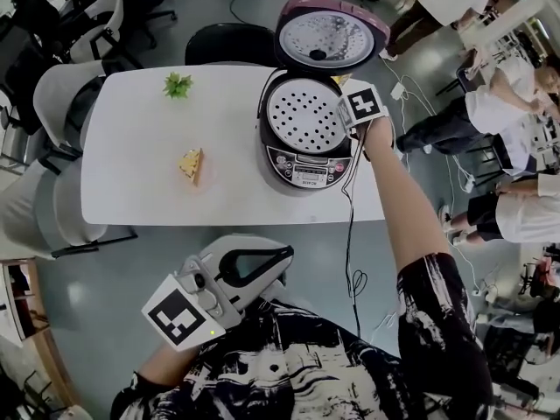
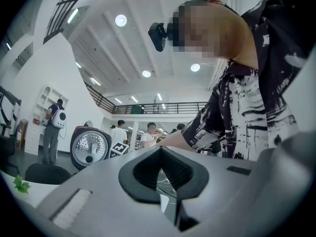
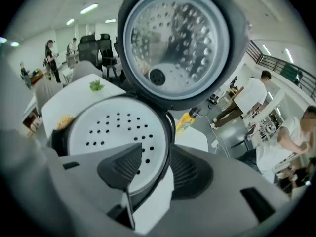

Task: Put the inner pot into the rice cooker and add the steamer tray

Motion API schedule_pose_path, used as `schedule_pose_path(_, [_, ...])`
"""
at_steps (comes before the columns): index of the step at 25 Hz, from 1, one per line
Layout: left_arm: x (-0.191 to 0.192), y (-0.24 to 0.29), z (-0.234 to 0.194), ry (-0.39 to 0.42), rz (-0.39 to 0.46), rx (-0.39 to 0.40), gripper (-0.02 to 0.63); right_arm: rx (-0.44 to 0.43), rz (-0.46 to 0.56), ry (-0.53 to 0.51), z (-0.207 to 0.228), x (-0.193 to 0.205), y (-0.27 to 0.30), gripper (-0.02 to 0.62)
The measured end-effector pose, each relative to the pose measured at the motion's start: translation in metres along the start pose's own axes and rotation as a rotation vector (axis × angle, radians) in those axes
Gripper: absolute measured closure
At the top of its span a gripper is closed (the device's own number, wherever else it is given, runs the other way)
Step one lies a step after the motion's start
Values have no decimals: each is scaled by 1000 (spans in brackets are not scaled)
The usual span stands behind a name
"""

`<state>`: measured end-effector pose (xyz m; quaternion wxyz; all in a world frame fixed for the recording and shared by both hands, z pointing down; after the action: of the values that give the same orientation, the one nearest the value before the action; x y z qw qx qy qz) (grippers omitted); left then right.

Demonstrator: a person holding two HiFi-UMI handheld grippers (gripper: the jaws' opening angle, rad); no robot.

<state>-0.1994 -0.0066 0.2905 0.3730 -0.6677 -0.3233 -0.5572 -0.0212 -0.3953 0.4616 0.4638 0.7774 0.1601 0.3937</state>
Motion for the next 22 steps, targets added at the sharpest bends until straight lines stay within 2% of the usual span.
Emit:
schedule_pose_path(2, [-1, 3, -2, 13, -8, -1, 601, -66, 164, 63, -2, -14, -31, 428])
schedule_pose_path(5, [-1, 12, -11, 37, -34, -8, 601, -187, 530, 155, -13, -28, -109, 440])
schedule_pose_path(8, [-7, 28, -25, 41, -45, -35, 601, -291, 907, 234, -27, -15, -203, 508])
schedule_pose_path(10, [-13, 40, -34, 48, -47, -53, 601, -341, 1061, 258, -45, 4, -255, 552])
schedule_pose_path(12, [-21, 51, -42, 60, -36, -68, 601, -367, 1145, 258, -66, 23, -290, 575])
schedule_pose_path(14, [-29, 62, -47, 81, -12, -85, 601, -377, 1187, 238, -83, 42, -309, 587])
schedule_pose_path(19, [-29, 79, -51, 90, -13, -145, 601, -324, 1211, 190, -102, 86, -326, 597])
schedule_pose_path(22, [-25, 84, -50, 110, -30, -177, 601, -334, 1204, 149, -104, 98, -327, 597])
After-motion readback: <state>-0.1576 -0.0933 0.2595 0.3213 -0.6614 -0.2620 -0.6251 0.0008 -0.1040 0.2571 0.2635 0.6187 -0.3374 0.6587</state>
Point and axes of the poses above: the fingertips, and each gripper's own axes: y forward along the fingers, z to its right, x out of its underside, the point moved 4 cm from there along -y, backward along the fingers, and after that the axes turned 1 degree about z, right-handed, at the moved point
